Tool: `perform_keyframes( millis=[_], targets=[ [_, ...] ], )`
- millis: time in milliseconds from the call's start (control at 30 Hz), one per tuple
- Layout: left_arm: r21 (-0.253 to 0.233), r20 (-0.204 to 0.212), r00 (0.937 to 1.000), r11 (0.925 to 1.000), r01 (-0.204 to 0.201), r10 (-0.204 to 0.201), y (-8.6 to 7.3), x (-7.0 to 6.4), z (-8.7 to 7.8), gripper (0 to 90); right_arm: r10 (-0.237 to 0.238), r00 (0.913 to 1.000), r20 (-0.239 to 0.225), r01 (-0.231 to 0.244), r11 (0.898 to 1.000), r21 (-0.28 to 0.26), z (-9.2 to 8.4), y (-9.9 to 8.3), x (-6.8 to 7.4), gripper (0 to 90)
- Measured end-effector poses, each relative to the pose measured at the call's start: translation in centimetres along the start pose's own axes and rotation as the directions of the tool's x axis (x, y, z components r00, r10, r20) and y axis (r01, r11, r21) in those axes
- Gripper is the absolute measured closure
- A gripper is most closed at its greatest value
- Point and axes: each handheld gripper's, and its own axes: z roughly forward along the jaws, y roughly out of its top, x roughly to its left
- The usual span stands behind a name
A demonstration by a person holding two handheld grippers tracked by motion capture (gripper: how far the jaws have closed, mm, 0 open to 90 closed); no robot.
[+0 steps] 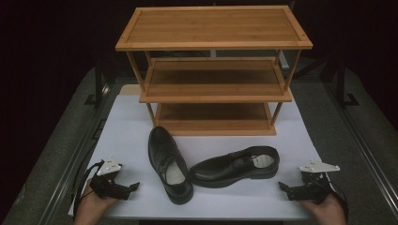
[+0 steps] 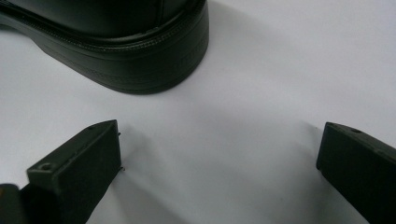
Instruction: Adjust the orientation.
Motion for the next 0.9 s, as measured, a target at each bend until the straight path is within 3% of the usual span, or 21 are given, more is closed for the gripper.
perform_keyframes(
  millis=[333, 500, 567, 600, 667, 700, 733, 833, 900],
  targets=[
    [-0.005, -0.005, 0.9999, 0.9999, 0.01, -0.01, 0.1, 0.0, -0.2, 2.0, 0.0, 1.0, 0.0, 0.0, 1.0, -0.002, 0.0, 0.0, 0.0, 0.0],
    [-0.04, -0.004, 0.9997, 0.9989, 0.024, -0.024, 0.8, 0.5, -0.7, 20.1, 0.0, 1.0, 0.0, 0.0, 1.0, 0.0, 0.0, 0.0, 0.0, 0.0],
    [-0.056, 0.002, 0.9997, 0.9981, 0.026, -0.026, 1.0, 0.6, -0.8, 33.6, 0.0, 1.0, 0.001, 0.0, 1.0, 0.0, 0.0, 0.0, 0.0, 0.0],
    [-0.075, 0.008, 0.9997, 0.9969, 0.025, -0.024, 1.3, 0.8, -0.9, 33.6, 0.0, 1.0, 0.001, 0.0, 1.0, 0.0, 0.0, 0.0, 0.0, 0.0],
    [-0.095, 0.017, 0.9998, 0.9954, 0.014, -0.013, 2.0, 1.0, -1.1, 51.5, -0.001, 1.0, 0.001, 0.001, 1.0, 0.0, 0.0, 0.0, 0.0, 0.0],
    [-0.099, 0.006, 1.0, 0.9951, -0.001, 0.001, 2.4, 1.2, -1.1, 67.1, -0.001, 1.0, 0.001, 0.001, 1.0, 0.0, 0.0, 0.0, 0.0, 0.0],
    [-0.104, -0.001, 1.0, 0.9946, -0.005, 0.005, 2.9, 1.3, -1.2, 67.1, -0.001, 1.0, 0.001, 0.001, 1.0, 0.0, 0.0, 0.0, 0.0, 0.0],
    [-0.132, 0.012, 0.9997, 0.9909, 0.023, -0.022, 4.3, 2.3, -1.3, 87.3, -0.004, 1.0, 0.001, 0.004, 1.0, -0.003, 0.0, 0.0, 0.0, 0.0],
    [-0.141, 0.028, 0.9987, 0.9889, 0.045, -0.041, 5.1, 2.8, -1.2, 90.0, -0.003, 1.0, 0.001, 0.003, 1.0, -0.002, 0.0, 0.0, 0.0, 0.0]
  ],
)
